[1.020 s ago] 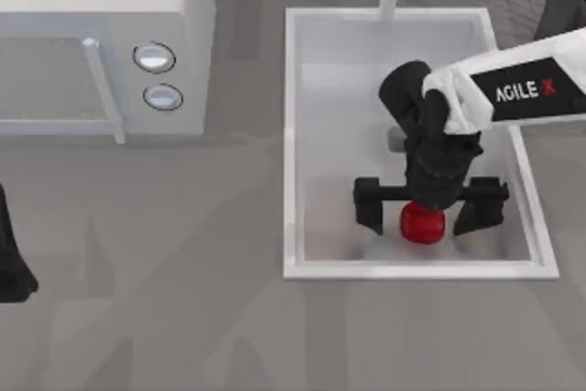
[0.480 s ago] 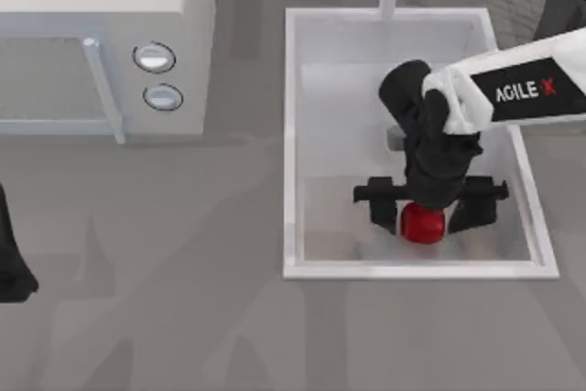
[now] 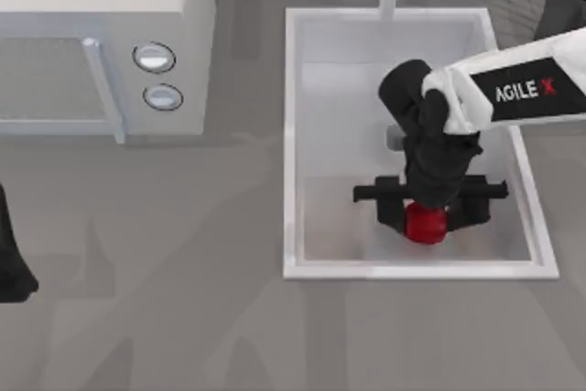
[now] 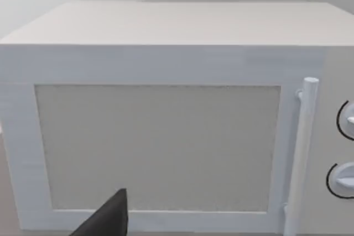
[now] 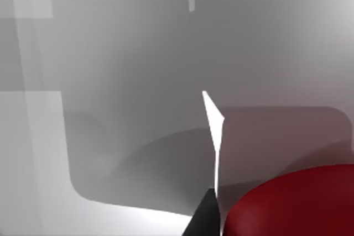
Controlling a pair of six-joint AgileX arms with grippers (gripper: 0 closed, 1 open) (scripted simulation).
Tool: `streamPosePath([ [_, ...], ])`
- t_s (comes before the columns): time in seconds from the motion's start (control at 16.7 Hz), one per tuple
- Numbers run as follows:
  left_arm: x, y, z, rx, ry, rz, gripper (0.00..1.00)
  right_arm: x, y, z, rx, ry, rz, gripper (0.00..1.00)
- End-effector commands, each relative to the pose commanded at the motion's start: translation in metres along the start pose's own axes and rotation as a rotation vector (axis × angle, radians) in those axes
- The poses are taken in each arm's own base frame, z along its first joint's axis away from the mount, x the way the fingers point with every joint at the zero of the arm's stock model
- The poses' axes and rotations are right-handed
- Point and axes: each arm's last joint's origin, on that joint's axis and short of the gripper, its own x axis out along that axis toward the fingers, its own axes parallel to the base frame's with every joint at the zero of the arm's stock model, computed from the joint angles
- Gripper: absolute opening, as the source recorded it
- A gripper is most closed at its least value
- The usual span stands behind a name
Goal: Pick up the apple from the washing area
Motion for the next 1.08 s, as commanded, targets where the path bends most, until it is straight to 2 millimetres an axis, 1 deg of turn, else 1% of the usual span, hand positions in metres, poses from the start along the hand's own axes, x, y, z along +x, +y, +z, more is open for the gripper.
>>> streamPosePath([
  [0.18, 0.0, 0.0, 0.0, 0.0, 0.0, 0.0, 1.0, 0.0, 0.0, 0.0, 0.0, 0.0, 0.0, 0.0],
  [0.24, 0.0, 0.0, 0.0, 0.0, 0.0, 0.0, 1.0, -0.029, 0.001, 0.006, -0.006, -0.052, 0.0, 0.0],
  [0.36, 0.0, 0.0, 0.0, 0.0, 0.0, 0.0, 1.0, -0.032, 0.002, 0.008, -0.006, -0.053, 0.001, 0.0],
  [0.48, 0.0, 0.0, 0.0, 0.0, 0.0, 0.0, 1.0, -0.046, 0.006, 0.014, -0.006, -0.057, 0.003, 0.0],
  [0.54, 0.0, 0.0, 0.0, 0.0, 0.0, 0.0, 1.0, -0.057, 0.008, 0.019, -0.006, -0.058, 0.003, 0.0],
  [0.66, 0.0, 0.0, 0.0, 0.0, 0.0, 0.0, 1.0, -0.087, 0.012, 0.026, -0.006, -0.053, 0.001, 0.0],
  [0.84, 0.0, 0.0, 0.0, 0.0, 0.0, 0.0, 1.0, -0.144, 0.015, 0.03, -0.006, -0.034, -0.008, 0.0],
  [1.08, 0.0, 0.0, 0.0, 0.0, 0.0, 0.0, 1.0, -0.224, 0.009, 0.02, -0.006, -0.021, -0.014, 0.0],
])
